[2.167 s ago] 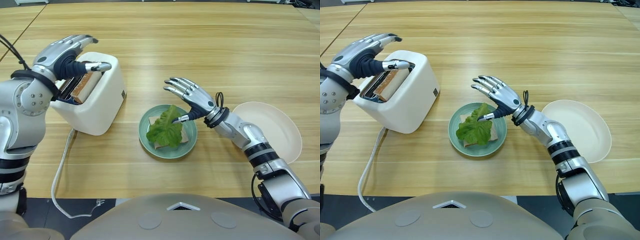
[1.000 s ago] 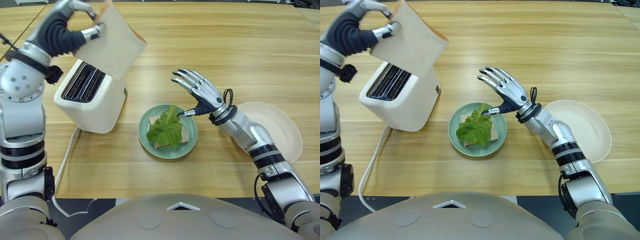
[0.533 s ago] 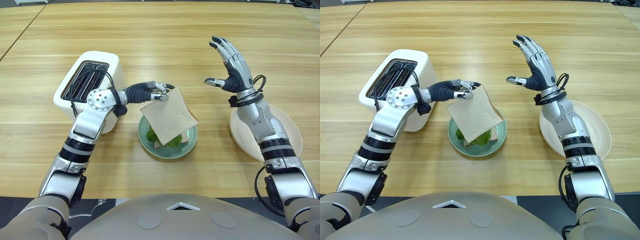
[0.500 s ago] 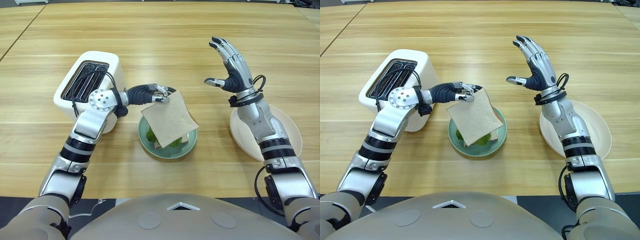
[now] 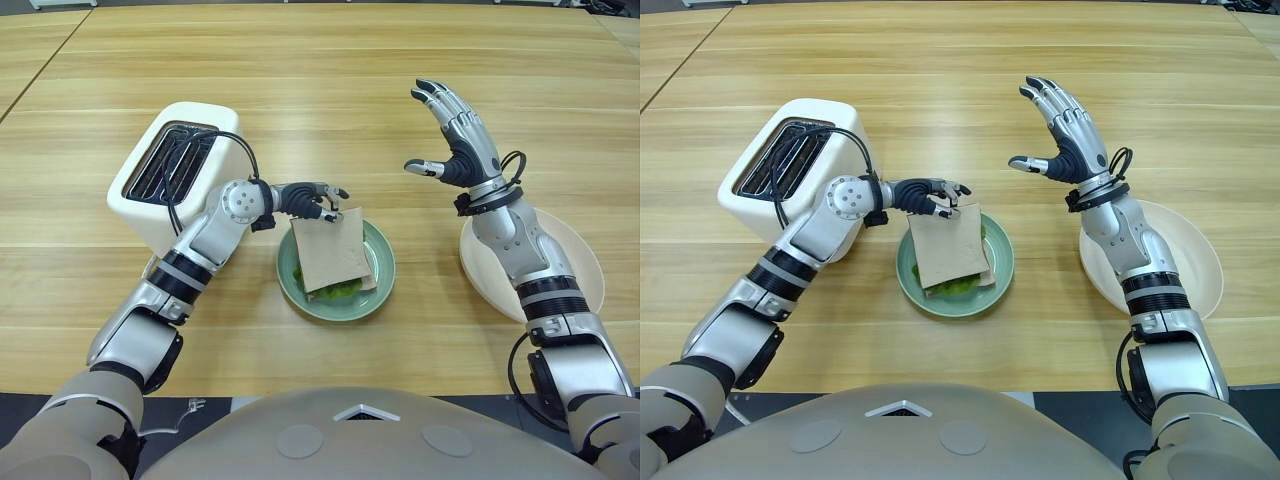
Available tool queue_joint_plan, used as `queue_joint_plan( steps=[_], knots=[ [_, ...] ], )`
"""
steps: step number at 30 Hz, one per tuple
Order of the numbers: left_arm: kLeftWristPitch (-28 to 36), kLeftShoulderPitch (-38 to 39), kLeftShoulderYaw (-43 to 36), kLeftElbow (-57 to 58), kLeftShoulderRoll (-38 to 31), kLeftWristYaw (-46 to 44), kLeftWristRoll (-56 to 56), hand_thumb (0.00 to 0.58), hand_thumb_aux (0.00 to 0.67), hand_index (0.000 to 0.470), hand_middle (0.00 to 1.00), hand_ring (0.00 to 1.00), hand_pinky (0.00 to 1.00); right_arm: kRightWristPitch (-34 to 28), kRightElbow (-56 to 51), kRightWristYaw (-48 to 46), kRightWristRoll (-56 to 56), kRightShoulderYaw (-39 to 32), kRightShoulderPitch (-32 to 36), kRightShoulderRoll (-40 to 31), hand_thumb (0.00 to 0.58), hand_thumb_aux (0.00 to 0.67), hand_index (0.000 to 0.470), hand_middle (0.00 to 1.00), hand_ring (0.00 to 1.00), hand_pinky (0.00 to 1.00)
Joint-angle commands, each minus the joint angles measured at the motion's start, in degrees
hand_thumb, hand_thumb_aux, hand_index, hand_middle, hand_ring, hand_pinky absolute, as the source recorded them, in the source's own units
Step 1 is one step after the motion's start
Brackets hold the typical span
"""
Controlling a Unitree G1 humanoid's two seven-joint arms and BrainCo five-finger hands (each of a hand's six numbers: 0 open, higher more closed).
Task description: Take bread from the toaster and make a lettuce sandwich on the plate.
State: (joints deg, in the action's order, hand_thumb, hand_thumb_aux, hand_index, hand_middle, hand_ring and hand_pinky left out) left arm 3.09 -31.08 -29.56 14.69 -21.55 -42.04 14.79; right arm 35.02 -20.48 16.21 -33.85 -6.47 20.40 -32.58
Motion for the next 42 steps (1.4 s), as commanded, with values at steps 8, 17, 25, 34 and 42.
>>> queue_joint_plan(
  steps=[8,17,25,34,42],
  knots=[
    [-6.41,-3.02,-0.36,9.67,3.32,3.18,3.94,0.58,0.67,0.47,0.0,0.0,0.0,11.6,9.33,-16.69,19.89,-4.0,-6.07,-4.44,0.0,0.0,0.0,0.0,0.0,0.0],
    [-8.08,-3.38,0.06,11.14,3.89,3.27,4.65,0.58,0.67,0.47,0.0,0.0,0.0,11.38,16.83,-44.78,30.96,-15.31,-16.19,-12.86,0.0,0.0,0.0,0.0,0.0,0.0],
    [-8.02,-3.5,0.37,10.86,4.47,3.44,4.93,0.58,0.67,0.47,0.0,0.0,0.0,8.59,9.9,-47.18,17.39,-16.83,-15.66,-10.63,0.0,0.0,0.0,0.0,0.0,0.0],
    [-4.66,-5.15,8.82,3.24,3.01,2.48,-1.68,0.0,0.0,0.0,0.0,0.0,0.0,7.85,9.49,-48.23,13.75,-17.53,-16.58,-11.15,0.0,0.0,0.0,0.0,0.0,0.0],
    [-0.81,0.68,15.67,-12.83,-5.96,-9.49,-13.65,0.568,0.573,0.402,1.0,1.0,1.0,8.35,21.3,-41.45,37.26,-7.75,-14.46,-4.87,0.58,0.67,0.47,0.98,0.98,0.98]
  ],
)
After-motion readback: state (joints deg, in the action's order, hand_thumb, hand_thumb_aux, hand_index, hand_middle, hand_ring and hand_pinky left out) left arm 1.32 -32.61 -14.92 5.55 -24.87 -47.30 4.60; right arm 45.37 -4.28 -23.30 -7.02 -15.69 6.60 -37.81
